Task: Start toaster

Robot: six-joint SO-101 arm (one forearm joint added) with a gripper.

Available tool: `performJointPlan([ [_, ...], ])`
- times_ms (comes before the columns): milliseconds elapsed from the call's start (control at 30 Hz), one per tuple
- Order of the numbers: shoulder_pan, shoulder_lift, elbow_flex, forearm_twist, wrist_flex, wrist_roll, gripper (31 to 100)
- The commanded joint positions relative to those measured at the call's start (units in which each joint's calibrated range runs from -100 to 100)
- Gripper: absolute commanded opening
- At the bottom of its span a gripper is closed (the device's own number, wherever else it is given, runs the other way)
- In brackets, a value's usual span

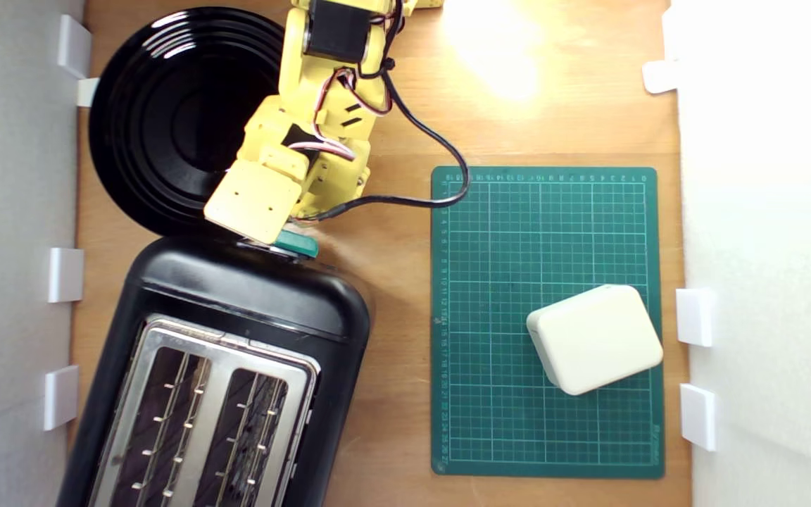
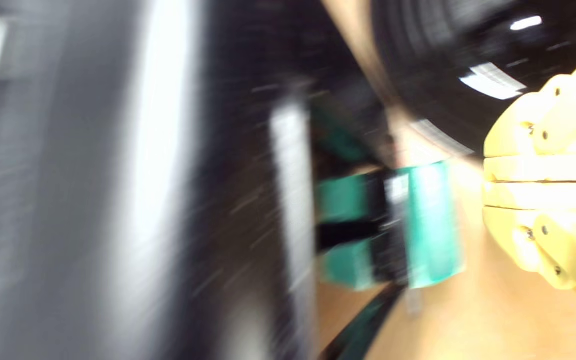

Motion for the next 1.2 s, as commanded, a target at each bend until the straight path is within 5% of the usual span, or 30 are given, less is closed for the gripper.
performJointPlan([
  [0,-0.6,-6.5,-8.6,-1.2,4.2,-0.1,31.4],
  [200,-2.0,-16.8,-17.6,-3.5,10.7,-1.0,31.4],
  [333,-6.7,-24.7,-18.4,-3.8,17.9,-1.7,31.4],
  [567,-8.2,-35.0,-16.2,-3.3,23.9,-9.1,31.4],
  [1167,-11.6,-74.9,44.3,-1.5,12.2,-13.0,31.4],
])
